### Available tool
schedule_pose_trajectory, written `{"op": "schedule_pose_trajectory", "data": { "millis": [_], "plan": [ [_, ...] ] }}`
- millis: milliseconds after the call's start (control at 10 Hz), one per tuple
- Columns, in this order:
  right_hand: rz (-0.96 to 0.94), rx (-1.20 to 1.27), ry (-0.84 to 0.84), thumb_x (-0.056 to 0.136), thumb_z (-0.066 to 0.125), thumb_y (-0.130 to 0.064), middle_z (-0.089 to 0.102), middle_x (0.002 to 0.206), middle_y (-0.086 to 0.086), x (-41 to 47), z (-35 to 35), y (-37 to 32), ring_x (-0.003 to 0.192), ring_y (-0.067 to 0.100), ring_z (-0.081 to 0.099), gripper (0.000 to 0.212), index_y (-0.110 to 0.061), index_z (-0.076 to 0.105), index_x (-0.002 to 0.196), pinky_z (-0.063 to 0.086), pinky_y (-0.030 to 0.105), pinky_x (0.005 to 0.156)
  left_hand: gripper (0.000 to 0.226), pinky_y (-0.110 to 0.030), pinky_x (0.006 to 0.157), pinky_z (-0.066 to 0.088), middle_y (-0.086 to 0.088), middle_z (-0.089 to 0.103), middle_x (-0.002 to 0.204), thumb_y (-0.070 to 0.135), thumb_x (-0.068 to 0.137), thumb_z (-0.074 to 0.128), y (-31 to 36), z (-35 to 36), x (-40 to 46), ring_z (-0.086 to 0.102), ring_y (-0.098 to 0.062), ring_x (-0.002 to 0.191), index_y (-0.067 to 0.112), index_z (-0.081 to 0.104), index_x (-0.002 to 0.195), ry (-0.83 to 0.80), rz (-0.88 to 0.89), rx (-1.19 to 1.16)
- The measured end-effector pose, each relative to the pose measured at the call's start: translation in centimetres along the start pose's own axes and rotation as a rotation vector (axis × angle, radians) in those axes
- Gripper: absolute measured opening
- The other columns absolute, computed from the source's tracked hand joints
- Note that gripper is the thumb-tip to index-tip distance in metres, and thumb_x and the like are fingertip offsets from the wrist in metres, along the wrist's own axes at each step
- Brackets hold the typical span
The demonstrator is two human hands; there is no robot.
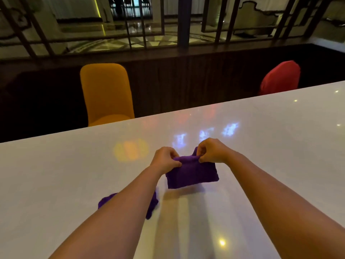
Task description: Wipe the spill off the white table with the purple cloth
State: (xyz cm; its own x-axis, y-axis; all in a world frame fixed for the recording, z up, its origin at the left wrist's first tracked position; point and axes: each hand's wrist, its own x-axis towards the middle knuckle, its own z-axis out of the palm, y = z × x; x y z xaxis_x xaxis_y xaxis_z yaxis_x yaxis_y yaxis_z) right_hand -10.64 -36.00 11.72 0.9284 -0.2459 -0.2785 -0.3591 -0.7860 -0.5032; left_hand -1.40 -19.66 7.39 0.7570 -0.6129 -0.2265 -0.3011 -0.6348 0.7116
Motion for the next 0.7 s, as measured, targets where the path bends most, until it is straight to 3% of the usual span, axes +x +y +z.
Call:
{"op": "schedule_pose_trajectory", "data": {
  "millis": [200, 500, 700],
  "plan": [
    [0.009, 0.015, -0.076, 0.073, 0.068, -0.005, 0.054, 0.072, -0.011, 1.0, 3.1, 2.2, 0.073, 0.010, 0.052, 0.010, -0.009, 0.070, 0.082, 0.037, 0.012, 0.053, 0.014, -0.020, 0.052, 0.039, 0.002, 0.058, 0.072, 0.013, 0.067, 0.074, -2.1, 2.6, 0.3, 0.054, -0.017, 0.071, 0.011, 0.066, 0.078, -0.053, -0.050, 0.006],
    [0.044, -0.003, -0.164, 0.073, 0.067, -0.006, 0.059, 0.086, 0.001, 2.7, 6.4, 4.3, 0.078, 0.015, 0.054, 0.012, -0.008, 0.068, 0.085, 0.044, 0.021, 0.065, 0.021, -0.021, 0.061, 0.038, 0.001, 0.057, 0.083, 0.015, 0.069, 0.075, -4.4, 4.6, 0.7, 0.052, -0.015, 0.076, 0.012, 0.066, 0.088, -0.092, -0.099, 0.038],
    [0.066, -0.022, -0.178, 0.075, 0.069, -0.007, 0.068, 0.101, 0.012, 2.7, 4.3, 2.9, 0.081, 0.016, 0.056, 0.013, -0.006, 0.068, 0.088, 0.048, 0.025, 0.073, 0.030, -0.025, 0.068, 0.047, 0.001, 0.059, 0.081, 0.011, 0.069, 0.076, -2.9, 1.8, 0.4, 0.057, -0.017, 0.078, 0.013, 0.061, 0.095, -0.135, -0.126, -0.016]
  ]
}}
